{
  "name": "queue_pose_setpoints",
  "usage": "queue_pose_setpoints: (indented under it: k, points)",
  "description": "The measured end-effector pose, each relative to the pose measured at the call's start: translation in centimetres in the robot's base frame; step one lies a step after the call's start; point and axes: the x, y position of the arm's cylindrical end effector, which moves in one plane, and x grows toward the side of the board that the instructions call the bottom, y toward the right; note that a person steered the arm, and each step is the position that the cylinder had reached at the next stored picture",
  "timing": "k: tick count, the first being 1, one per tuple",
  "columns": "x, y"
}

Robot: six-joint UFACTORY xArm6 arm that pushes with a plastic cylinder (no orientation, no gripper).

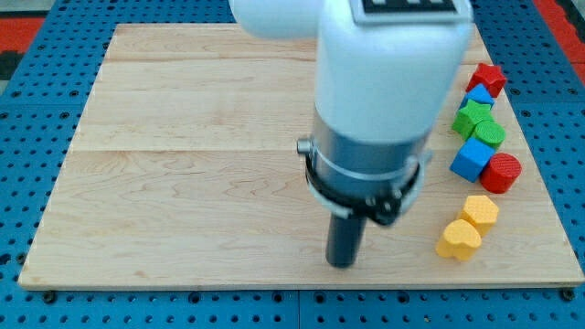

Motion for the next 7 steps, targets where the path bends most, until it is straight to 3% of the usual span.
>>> queue_pose_setpoints:
  k: [1,2,5,7]
  points:
    - [-3.9,0.0]
    - [-3.8,1.0]
    - [-4.8,11.1]
    - [-4.8,13.4]
